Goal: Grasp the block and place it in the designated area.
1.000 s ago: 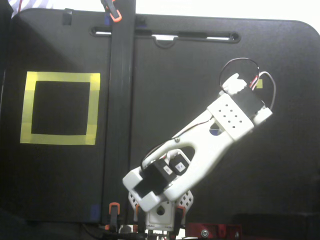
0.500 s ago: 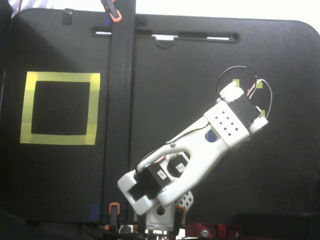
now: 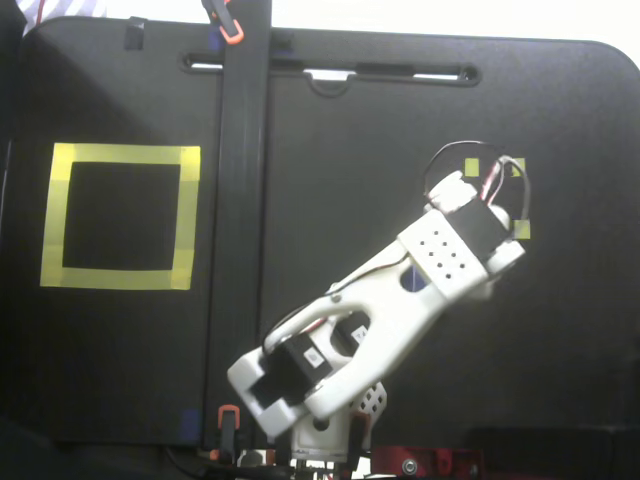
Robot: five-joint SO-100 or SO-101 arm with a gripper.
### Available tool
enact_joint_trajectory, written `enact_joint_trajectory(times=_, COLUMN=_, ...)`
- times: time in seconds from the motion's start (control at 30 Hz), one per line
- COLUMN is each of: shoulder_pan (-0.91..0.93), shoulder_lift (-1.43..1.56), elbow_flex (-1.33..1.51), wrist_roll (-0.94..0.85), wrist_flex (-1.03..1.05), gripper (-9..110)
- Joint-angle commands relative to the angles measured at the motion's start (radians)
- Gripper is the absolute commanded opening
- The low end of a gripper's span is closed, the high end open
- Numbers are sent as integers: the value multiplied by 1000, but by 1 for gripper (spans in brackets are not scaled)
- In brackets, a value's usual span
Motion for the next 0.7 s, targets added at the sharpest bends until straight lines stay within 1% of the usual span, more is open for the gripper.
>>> enact_joint_trajectory(times=0.0, shoulder_pan=-3, shoulder_lift=20, elbow_flex=3, wrist_roll=-221, wrist_flex=-51, gripper=0)
enact_joint_trajectory(times=0.2, shoulder_pan=0, shoulder_lift=18, elbow_flex=14, wrist_roll=-831, wrist_flex=-54, gripper=0)
enact_joint_trajectory(times=0.43, shoulder_pan=-6, shoulder_lift=18, elbow_flex=17, wrist_roll=-1313, wrist_flex=-12, gripper=0)
enact_joint_trajectory(times=0.6, shoulder_pan=-15, shoulder_lift=18, elbow_flex=17, wrist_roll=-1526, wrist_flex=31, gripper=0)
enact_joint_trajectory(times=0.67, shoulder_pan=-14, shoulder_lift=18, elbow_flex=17, wrist_roll=-1637, wrist_flex=49, gripper=0)
